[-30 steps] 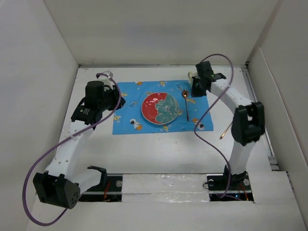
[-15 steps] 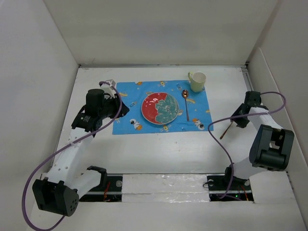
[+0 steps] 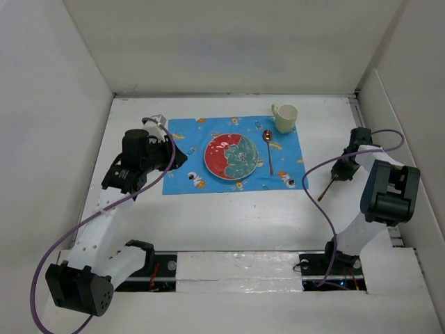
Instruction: Set the dinner table for one person
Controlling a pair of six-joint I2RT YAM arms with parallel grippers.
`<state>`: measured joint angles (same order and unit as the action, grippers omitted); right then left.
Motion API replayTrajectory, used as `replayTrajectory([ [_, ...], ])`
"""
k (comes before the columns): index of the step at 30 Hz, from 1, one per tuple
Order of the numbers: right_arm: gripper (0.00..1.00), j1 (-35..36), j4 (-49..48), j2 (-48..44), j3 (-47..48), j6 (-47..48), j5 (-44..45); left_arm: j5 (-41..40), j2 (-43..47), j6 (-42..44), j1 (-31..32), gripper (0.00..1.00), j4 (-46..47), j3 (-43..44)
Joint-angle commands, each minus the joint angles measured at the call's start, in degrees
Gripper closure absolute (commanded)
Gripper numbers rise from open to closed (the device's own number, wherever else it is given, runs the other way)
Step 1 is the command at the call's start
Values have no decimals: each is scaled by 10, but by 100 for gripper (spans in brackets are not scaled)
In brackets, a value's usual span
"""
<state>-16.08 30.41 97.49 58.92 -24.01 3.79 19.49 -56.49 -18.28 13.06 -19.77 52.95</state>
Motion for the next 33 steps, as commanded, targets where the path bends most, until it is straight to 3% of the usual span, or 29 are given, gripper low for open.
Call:
replayTrajectory([
  [1, 76, -1, 26, 15, 17, -2, 2, 2, 13, -1, 1, 74, 24, -2],
  [4, 85, 4, 28, 16, 16, -8, 7, 0, 12, 0, 1, 74, 28, -1],
  [5, 100, 4, 29, 18, 19, -9, 9, -1, 10, 1, 1, 74, 29, -2],
  [10, 100, 23, 18, -32, 25, -14, 18, -1, 7, 1, 1, 74, 26, 0],
  [13, 100, 53, 47, -84, 84, 0, 37, -1, 5, 1, 1, 74, 23, 5],
  [19, 100, 191, 113, -104, 216, -5, -2, -1, -5, -7, 1, 74, 16, 35],
  [21, 100, 269, 110, -94, 248, -28, -19, -7, -6, -11, 1, 73, 16, 52],
  [27, 100, 459, 107, 42, 425, -74, -32, -34, -10, -25, 1, 69, -4, 111],
  [33, 100, 554, 113, 238, 637, -103, -52, -28, 24, -61, 1, 67, -41, 110],
])
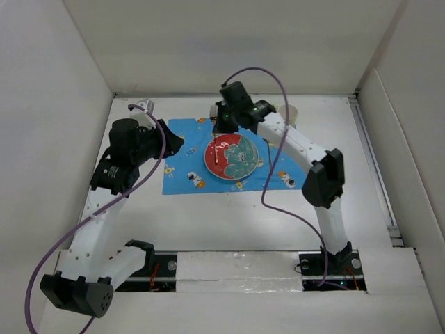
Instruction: Set the dinner table for one person
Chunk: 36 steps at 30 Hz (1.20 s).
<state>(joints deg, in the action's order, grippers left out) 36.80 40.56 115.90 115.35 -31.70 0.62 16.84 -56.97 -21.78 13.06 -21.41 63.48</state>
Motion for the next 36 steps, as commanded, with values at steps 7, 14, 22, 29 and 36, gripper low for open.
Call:
replayTrajectory([
  [7, 100, 82, -8, 226, 253, -76, -13, -25, 83, -39, 1, 67, -88, -12],
  [14, 100, 93, -47, 315, 303, -111, -23, -31, 94, -45, 1, 66, -105, -19],
  [22, 100, 87, -63, 349, 304, -114, -32, -29, 95, -47, 1, 67, -101, -34],
  [29, 84, 82, -54, 375, 294, -115, -58, -30, 90, -41, 1, 66, -91, -44],
  [36, 56, 71, -87, 316, 264, -111, -96, -61, 75, -21, 1, 62, -83, -36],
])
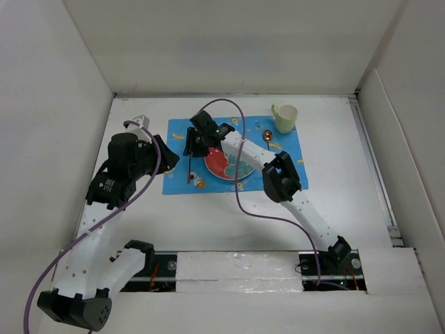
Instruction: Set the dinner table for one person
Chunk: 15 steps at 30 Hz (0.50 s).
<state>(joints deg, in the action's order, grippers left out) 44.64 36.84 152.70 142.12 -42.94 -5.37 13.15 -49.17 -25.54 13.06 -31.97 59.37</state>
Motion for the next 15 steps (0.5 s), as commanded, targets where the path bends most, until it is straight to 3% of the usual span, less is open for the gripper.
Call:
replayTrajectory([
  [1, 50, -15, -60, -66, -11, 1, -53, -36, -9, 28, 1, 61, 20, 11],
  [4, 39, -26, -87, -136, -25, 5, -104, -70, -29, 48, 1, 57, 19, 46],
  [7, 35, -46, -101, -234, -54, 28, -128, -80, -54, 51, 1, 52, 31, 81],
  [8, 25, -55, -104, -262, -71, 36, -134, -75, -58, 49, 1, 51, 39, 86],
  [9, 0, -66, -106, -321, -92, 57, -152, -65, -64, 46, 1, 48, 54, 96],
  [11, 0, -101, -95, -390, -174, 87, -151, -55, -76, 38, 1, 45, 68, 103],
  [12, 0, -114, -92, -475, -214, 114, -122, -52, -80, 35, 1, 43, 74, 114],
  [13, 0, -129, -97, -524, -307, 123, -101, -54, -88, 33, 1, 43, 77, 119],
  [14, 0, -187, -122, -629, -413, 126, -52, -65, -94, 27, 1, 42, 79, 146],
  [15, 0, -188, -141, -631, -414, 126, -52, -66, -94, 27, 1, 42, 78, 146],
])
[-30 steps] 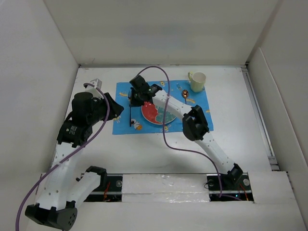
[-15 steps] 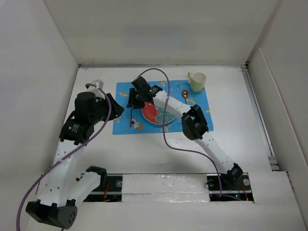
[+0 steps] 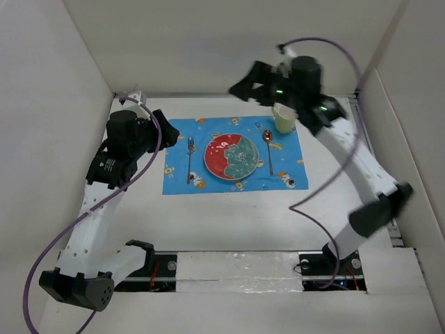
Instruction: Set the dinner table for one person
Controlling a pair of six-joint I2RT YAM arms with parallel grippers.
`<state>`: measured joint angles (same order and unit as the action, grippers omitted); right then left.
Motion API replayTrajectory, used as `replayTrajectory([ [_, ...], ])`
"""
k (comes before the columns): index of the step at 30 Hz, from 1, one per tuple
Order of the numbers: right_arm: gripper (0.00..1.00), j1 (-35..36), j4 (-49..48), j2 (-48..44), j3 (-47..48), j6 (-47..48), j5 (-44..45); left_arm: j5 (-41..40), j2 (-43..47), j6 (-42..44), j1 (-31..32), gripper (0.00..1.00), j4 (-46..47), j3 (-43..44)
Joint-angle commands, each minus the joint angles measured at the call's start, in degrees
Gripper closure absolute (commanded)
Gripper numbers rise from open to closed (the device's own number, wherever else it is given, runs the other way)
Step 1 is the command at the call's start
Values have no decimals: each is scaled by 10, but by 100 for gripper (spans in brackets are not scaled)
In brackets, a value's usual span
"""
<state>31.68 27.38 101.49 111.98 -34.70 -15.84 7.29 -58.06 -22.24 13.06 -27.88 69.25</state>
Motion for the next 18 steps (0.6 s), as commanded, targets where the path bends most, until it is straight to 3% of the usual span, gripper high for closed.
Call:
replayTrajectory([
  [1, 0, -85, -63, -226, -165, 45, 69, -19, -4, -10, 1, 42, 37, 59],
  [2, 0, -114, -76, -280, -261, 44, 83, -49, 0, -13, 1, 41, 37, 68],
  [4, 0, -209, -86, -418, -336, 38, 140, -95, 12, -24, 1, 40, 33, 99],
  [6, 0, -293, -68, -480, -415, 33, 177, -154, 22, -34, -4, 39, 16, 126],
  [8, 0, -282, -37, -517, -435, 45, 251, -190, 27, -52, -4, 39, 4, 134],
  [18, 0, -276, -53, -443, -445, 57, 242, -188, 87, -80, 2, 39, 21, 48],
])
